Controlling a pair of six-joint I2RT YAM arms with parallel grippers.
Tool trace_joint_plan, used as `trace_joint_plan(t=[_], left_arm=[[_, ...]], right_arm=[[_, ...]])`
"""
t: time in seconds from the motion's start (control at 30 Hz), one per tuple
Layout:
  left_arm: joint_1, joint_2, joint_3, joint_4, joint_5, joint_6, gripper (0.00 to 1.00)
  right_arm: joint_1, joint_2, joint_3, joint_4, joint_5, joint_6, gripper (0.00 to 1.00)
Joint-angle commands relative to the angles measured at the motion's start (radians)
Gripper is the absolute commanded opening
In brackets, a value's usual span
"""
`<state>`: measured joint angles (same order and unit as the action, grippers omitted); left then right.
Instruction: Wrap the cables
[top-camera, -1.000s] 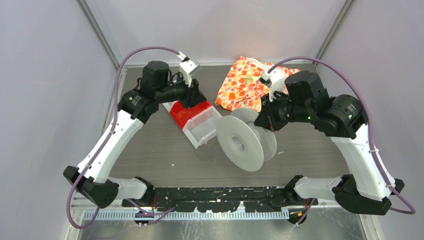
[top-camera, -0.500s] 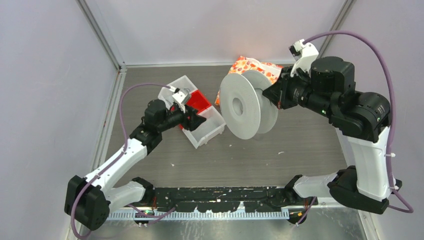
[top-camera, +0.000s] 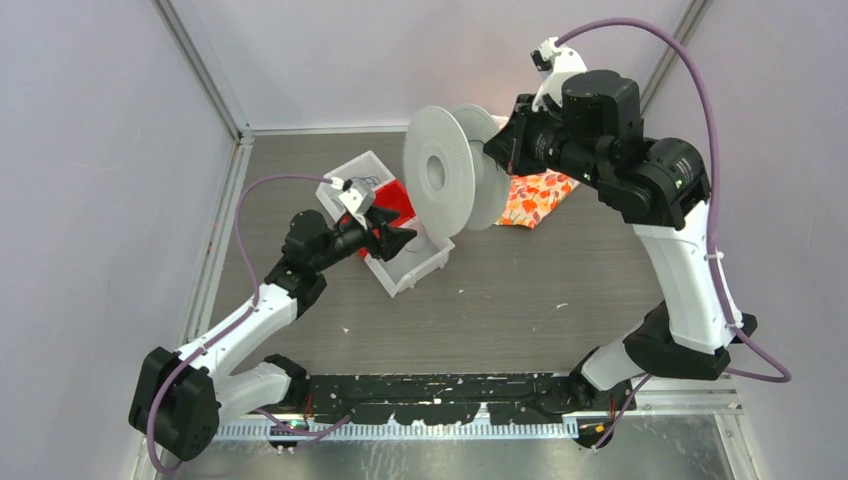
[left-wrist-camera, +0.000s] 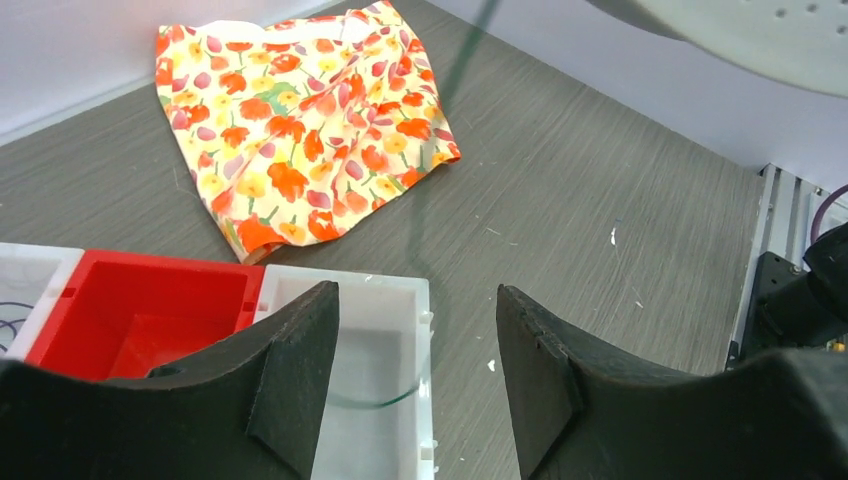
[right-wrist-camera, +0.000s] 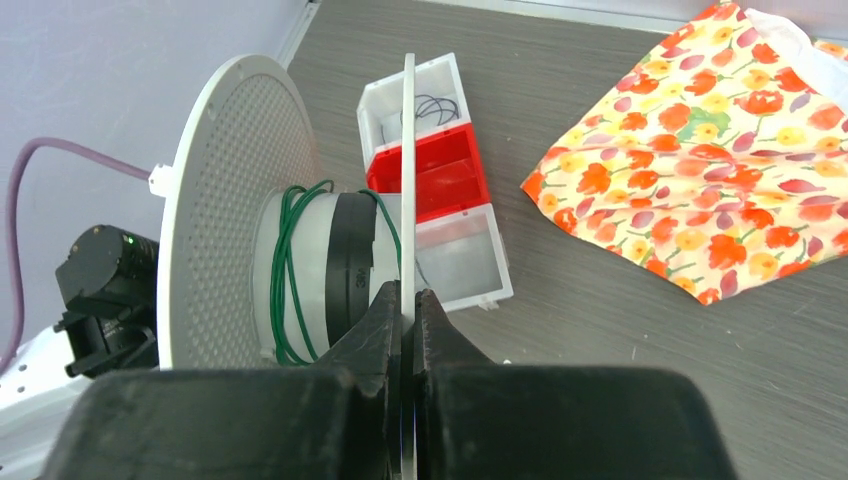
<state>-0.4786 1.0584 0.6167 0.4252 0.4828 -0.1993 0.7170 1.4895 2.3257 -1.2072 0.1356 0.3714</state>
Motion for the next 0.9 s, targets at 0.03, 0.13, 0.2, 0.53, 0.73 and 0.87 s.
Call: trace_joint_plan(t=[0.03, 0.13, 0.2, 0.53, 0.73, 0.87], left_arm=[[-0.006, -0.008, -0.015, 0.073, 0.002, 0.061, 0.60], [-0.010, 0.011, -0.012, 0.072, 0.009, 0.070, 0.61], [-0.014, 0.027, -0.008, 0.073, 0.018, 0.070, 0.61], [-0.037, 0.070, -0.087, 0.246, 0.039, 0.146, 0.62], [-0.042, 0.100, -0.111, 0.364, 0.001, 0.187, 0.61], [-0.050, 0.122, -0.106, 0.378, -0.021, 0.245, 0.60]], right_arm=[[0.001, -0.004, 0.060, 0.173, -0.015, 0.040, 0.00], [0.001, -0.006, 0.061, 0.186, -0.003, 0.044, 0.00], [0.001, -0.009, 0.061, 0.189, 0.015, 0.044, 0.00], [0.001, -0.007, 0.069, 0.217, 0.018, 0.042, 0.00], [0.001, 0.020, 0.100, 0.222, -0.009, 0.043, 0.00], [0.001, 0.021, 0.100, 0.229, -0.016, 0.043, 0.00]])
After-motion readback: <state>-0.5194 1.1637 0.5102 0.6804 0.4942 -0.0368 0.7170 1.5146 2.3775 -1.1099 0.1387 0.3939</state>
